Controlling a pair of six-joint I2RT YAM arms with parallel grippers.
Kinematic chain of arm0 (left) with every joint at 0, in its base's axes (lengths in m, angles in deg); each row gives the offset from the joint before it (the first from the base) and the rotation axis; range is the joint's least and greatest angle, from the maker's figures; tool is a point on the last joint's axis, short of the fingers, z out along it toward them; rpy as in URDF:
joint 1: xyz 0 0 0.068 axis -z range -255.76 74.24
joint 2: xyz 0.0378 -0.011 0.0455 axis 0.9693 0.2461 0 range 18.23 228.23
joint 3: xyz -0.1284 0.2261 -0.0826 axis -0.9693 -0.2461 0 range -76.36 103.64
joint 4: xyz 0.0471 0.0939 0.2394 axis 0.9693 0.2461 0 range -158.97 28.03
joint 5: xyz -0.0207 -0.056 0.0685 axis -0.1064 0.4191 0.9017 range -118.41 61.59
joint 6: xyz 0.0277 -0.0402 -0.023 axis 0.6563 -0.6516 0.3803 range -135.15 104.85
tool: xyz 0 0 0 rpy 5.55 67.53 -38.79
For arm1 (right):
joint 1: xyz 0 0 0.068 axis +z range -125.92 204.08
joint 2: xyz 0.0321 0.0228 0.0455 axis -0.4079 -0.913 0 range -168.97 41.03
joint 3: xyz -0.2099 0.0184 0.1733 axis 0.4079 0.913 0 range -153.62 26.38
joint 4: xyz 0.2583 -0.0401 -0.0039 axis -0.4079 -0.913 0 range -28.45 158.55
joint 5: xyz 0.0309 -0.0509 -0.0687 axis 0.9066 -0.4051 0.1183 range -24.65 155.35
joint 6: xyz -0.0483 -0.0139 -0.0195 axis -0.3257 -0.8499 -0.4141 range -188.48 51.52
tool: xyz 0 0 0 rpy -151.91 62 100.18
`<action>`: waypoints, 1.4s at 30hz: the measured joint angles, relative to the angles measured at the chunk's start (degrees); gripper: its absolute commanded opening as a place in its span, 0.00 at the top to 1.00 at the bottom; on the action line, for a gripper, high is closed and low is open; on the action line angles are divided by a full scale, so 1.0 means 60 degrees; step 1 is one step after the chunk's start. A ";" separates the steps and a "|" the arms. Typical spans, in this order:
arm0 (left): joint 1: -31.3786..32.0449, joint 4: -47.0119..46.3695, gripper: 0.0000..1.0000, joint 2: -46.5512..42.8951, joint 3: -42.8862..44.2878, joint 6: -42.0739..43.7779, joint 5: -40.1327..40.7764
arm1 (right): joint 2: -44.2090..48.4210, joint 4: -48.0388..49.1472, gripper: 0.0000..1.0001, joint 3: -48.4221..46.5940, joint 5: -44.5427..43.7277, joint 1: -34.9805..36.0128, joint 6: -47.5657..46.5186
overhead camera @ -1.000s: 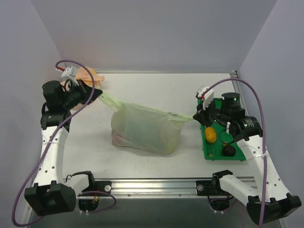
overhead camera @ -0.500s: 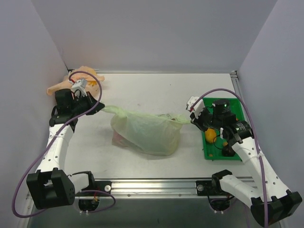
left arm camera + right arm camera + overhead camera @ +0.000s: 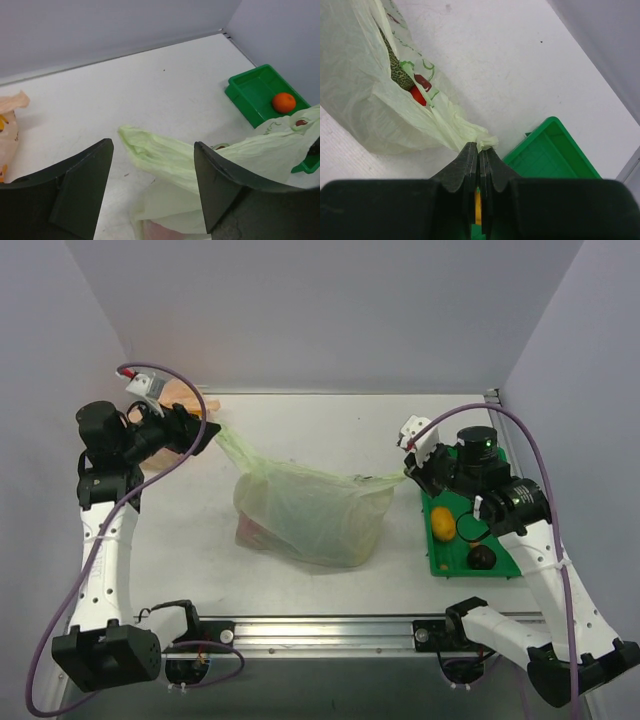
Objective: Place the fake fruits into the plastic bag and tie a complex knot
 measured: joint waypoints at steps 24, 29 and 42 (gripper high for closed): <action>0.7555 0.3727 0.05 0.2073 0.2546 0.6889 0.1078 | 0.0219 -0.0645 1.00 0.0000 -0.0554 0.0707 -0.0459; 0.7566 0.3909 0.07 0.2747 0.2550 0.7785 0.1832 | 0.0255 -0.0656 1.00 0.0000 -0.0572 0.0729 -0.0568; 0.7573 0.3548 1.00 0.3501 0.1446 0.8069 0.1752 | 0.0240 -0.0634 1.00 0.0044 -0.0608 0.0841 -0.0725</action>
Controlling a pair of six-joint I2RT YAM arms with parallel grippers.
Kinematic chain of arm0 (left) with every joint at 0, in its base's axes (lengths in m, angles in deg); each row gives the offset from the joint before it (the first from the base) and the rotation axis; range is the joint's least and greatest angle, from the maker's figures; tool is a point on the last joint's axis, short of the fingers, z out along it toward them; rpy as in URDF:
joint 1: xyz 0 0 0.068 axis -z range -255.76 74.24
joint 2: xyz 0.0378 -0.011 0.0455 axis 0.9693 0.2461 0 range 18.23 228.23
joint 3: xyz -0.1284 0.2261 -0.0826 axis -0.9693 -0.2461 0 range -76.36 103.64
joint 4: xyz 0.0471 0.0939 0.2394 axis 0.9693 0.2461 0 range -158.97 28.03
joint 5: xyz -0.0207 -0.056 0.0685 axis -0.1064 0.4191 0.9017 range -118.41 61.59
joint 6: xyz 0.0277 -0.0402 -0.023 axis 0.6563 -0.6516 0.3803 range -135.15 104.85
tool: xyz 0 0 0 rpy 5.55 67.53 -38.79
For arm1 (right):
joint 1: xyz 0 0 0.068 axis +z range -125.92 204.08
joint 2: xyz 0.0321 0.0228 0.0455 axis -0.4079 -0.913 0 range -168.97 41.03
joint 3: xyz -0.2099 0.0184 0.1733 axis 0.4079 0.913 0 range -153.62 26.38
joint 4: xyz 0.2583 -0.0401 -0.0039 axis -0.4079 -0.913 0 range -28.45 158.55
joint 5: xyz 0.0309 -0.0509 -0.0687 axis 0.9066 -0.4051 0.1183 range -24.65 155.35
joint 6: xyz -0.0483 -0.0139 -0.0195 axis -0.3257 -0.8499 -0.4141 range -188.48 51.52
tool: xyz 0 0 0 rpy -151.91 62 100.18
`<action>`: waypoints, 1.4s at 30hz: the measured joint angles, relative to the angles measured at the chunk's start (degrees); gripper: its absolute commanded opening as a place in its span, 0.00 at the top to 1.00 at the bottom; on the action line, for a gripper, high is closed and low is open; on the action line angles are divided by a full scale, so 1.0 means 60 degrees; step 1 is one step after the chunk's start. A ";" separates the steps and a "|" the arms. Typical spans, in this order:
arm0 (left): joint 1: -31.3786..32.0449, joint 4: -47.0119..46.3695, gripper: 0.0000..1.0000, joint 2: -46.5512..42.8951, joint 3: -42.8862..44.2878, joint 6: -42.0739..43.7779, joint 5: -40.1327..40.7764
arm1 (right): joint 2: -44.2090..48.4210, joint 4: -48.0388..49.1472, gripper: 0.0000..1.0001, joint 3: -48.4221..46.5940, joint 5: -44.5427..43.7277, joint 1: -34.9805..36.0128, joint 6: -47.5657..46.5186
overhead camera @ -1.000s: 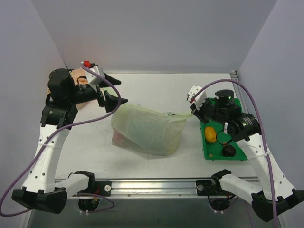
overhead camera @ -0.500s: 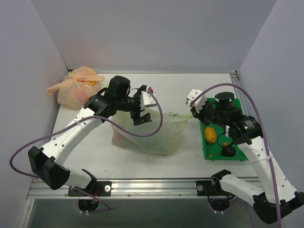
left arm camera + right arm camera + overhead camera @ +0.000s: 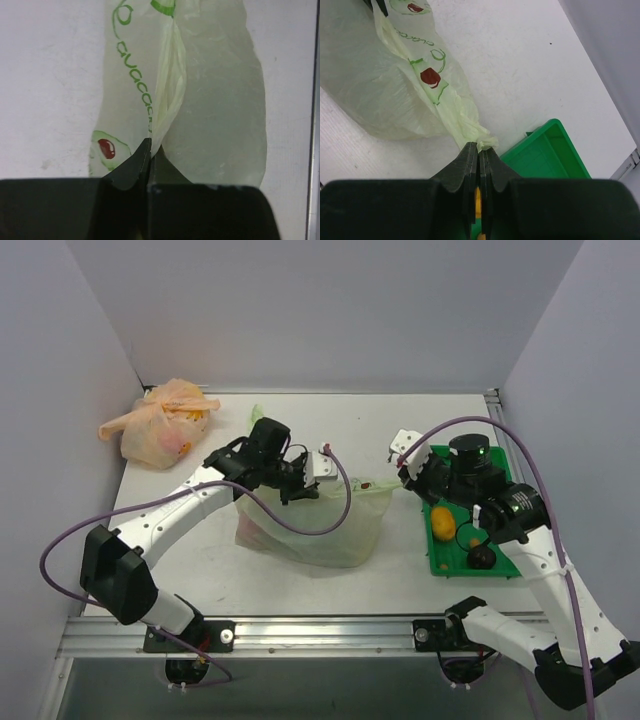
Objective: Place the fake fruits into the plastic bag and tie a complex knot
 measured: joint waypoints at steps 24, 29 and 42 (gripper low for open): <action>-0.0175 -0.2412 1.00 -0.0372 -0.3096 -0.2237 -0.0423 | -0.1217 0.0637 0.00 -0.0470 0.1767 -0.1126 0.2830; -0.0576 -0.2430 1.00 -0.0372 -0.3096 -0.2481 -0.0823 | -0.0954 0.0619 0.00 -0.0291 0.3333 -0.2543 0.3541; -0.1144 -0.2390 1.00 -0.0386 -0.3224 -0.2586 -0.1905 | 0.2211 0.1351 0.00 0.3654 0.5781 -0.3756 0.1534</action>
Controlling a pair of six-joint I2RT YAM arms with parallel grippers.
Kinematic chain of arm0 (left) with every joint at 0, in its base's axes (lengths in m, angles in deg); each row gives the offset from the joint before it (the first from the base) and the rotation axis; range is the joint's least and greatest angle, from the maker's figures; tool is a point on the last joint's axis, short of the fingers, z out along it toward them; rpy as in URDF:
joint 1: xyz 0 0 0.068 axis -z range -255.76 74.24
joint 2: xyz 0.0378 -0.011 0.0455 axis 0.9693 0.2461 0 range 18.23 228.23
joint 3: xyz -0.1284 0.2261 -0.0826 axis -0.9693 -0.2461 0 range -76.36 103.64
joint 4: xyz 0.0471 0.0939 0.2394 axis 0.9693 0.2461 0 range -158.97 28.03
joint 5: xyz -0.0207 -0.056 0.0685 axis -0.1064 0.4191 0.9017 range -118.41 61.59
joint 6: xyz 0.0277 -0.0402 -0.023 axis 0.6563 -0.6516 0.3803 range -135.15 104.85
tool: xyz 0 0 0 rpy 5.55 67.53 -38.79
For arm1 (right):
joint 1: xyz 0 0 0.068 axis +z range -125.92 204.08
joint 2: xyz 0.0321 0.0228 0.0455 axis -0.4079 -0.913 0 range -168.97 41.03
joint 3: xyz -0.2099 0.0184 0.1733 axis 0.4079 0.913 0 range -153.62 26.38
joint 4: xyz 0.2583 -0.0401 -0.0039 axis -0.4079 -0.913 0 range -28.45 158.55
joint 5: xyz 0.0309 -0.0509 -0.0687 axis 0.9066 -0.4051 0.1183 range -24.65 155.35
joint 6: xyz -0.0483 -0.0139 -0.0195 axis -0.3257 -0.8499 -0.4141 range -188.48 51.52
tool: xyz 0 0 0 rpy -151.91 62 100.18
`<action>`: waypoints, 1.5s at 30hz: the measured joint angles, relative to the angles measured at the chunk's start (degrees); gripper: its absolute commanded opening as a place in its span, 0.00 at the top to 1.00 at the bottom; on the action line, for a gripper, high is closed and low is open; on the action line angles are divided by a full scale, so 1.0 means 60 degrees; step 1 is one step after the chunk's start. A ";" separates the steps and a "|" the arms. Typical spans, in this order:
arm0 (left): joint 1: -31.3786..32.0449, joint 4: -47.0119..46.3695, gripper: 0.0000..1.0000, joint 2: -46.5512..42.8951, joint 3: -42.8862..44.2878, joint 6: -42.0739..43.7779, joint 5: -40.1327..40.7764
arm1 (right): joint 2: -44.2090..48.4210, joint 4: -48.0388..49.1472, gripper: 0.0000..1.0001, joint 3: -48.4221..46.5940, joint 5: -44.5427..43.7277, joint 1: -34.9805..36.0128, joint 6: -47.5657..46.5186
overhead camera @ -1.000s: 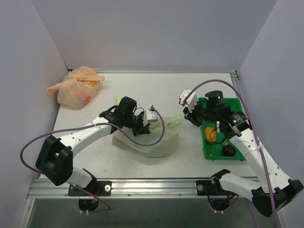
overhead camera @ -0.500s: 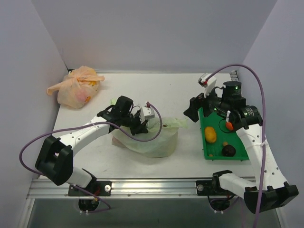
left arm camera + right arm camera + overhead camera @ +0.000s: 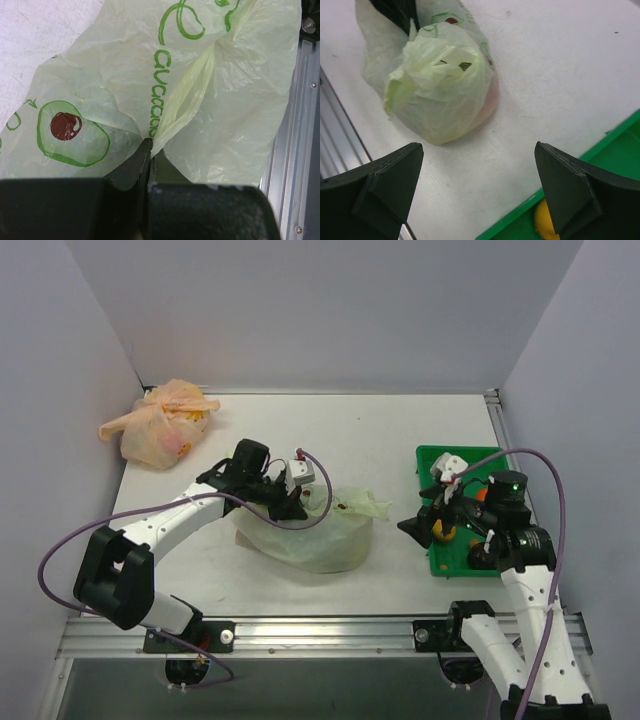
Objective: Place the fake fruits into the plastic bag and tie a complex knot
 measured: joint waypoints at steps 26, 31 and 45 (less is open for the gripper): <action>-0.0087 -0.0455 1.00 0.0594 0.0004 -0.0849 -0.0991 | -0.3748 0.8925 0.40 0.3013 -0.1249 0.3519 0.2164; -0.0087 -0.0608 1.00 0.0707 0.0004 -0.0994 -0.1020 | -0.3927 0.9431 0.37 0.3013 -0.1490 0.4146 0.2732; -0.0087 -0.0820 1.00 0.0871 0.0007 -0.1071 -0.1315 | -0.2492 0.8572 0.02 0.2634 -0.1082 0.2736 0.3013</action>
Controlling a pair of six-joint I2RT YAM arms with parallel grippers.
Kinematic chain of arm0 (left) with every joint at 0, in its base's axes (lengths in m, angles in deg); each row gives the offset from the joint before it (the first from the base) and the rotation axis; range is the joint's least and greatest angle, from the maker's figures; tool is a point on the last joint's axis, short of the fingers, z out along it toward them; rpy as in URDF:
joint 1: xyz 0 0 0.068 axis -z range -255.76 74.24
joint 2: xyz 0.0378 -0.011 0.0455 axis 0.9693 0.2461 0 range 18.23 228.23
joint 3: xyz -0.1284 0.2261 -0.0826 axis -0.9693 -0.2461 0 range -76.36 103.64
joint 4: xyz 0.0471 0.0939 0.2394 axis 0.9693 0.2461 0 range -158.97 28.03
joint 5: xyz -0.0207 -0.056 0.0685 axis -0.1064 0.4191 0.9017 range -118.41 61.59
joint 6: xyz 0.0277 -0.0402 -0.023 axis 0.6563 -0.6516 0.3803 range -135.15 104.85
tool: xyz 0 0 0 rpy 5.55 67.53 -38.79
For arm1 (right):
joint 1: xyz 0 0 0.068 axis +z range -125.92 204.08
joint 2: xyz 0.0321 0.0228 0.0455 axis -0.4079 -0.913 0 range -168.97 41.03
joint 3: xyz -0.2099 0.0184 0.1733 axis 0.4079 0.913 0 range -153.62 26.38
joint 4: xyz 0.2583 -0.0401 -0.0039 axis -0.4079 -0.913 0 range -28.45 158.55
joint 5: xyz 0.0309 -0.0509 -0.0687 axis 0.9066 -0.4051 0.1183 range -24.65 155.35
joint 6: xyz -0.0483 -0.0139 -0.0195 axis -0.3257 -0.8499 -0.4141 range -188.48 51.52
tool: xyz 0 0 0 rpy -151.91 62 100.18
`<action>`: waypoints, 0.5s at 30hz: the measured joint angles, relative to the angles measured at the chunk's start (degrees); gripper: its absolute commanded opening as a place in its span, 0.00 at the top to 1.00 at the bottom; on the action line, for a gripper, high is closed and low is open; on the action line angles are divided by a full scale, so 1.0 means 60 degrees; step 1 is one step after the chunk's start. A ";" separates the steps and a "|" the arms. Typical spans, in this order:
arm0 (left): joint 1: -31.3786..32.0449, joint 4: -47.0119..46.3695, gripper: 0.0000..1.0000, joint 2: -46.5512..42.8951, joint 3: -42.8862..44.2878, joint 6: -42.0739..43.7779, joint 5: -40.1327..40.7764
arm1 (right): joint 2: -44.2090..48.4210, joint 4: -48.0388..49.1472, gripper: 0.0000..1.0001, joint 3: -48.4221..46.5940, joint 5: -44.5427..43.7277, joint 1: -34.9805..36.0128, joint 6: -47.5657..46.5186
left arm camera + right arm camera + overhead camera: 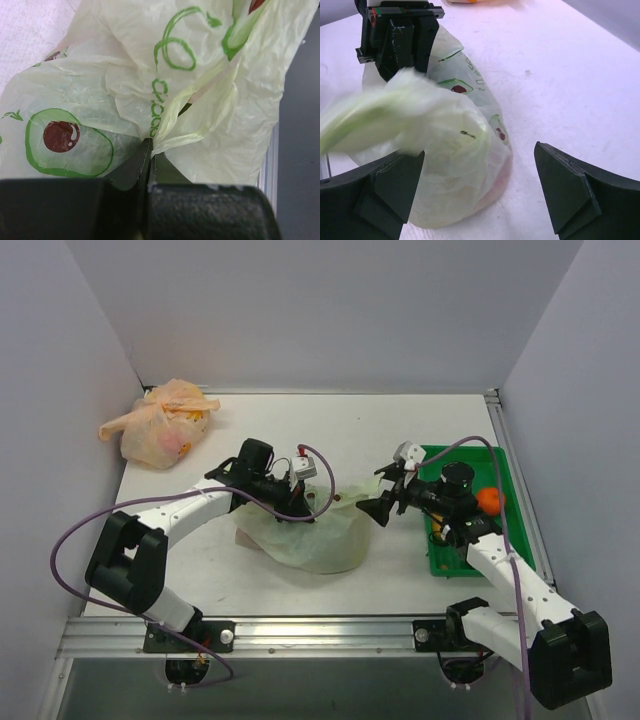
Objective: Place the fake fruits into the plastic bag and tie a complex knot
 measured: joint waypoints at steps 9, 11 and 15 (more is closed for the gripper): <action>0.0000 0.0007 1.00 0.0000 0.0000 0.0040 -0.0182 | 0.0007 -0.1333 0.00 -0.0627 0.1581 -0.0772 -0.2062; 0.0000 0.0025 1.00 0.0000 0.0018 0.0044 -0.0222 | -0.0237 -0.1300 0.00 -0.0637 0.1920 -0.0732 -0.2208; 0.0004 0.0029 1.00 0.0000 0.0106 0.0044 -0.0452 | -0.0914 -0.0918 0.00 -0.0707 0.2291 -0.0459 -0.2255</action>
